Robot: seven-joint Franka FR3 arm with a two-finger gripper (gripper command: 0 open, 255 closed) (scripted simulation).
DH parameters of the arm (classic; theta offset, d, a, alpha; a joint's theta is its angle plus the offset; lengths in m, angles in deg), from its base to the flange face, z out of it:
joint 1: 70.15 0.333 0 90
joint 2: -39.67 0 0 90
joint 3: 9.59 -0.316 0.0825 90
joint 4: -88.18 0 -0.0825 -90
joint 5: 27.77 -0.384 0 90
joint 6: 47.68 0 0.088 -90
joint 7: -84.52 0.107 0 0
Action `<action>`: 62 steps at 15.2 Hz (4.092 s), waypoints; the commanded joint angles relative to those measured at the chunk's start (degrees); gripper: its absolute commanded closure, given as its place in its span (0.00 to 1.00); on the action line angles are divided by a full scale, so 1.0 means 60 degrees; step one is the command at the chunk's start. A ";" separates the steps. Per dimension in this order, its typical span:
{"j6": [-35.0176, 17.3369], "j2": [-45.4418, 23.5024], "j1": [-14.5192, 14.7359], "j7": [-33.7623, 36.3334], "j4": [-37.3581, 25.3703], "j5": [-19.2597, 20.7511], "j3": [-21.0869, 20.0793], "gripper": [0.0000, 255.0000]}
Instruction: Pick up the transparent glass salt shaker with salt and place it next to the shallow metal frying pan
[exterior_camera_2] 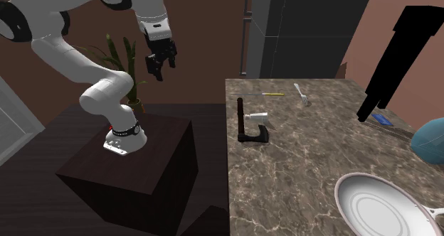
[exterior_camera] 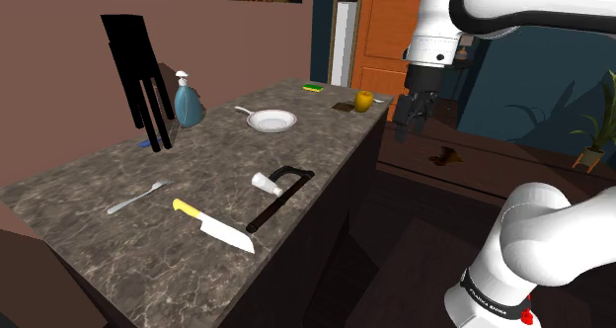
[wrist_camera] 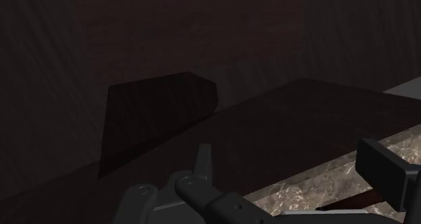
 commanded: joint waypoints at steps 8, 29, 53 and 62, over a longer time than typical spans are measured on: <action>-0.2581 -0.1452 0.0238 0.0023 0.0576 -0.0216 -0.0459 0.00; -0.8495 -0.8167 0.0732 0.0613 -0.1844 0.0319 -0.1526 0.00; -0.9923 -1.0918 0.1033 0.1076 -0.3564 0.1026 -0.1506 1.00; -0.9710 -1.0766 0.1025 0.1068 -0.3625 0.1007 -0.1516 1.00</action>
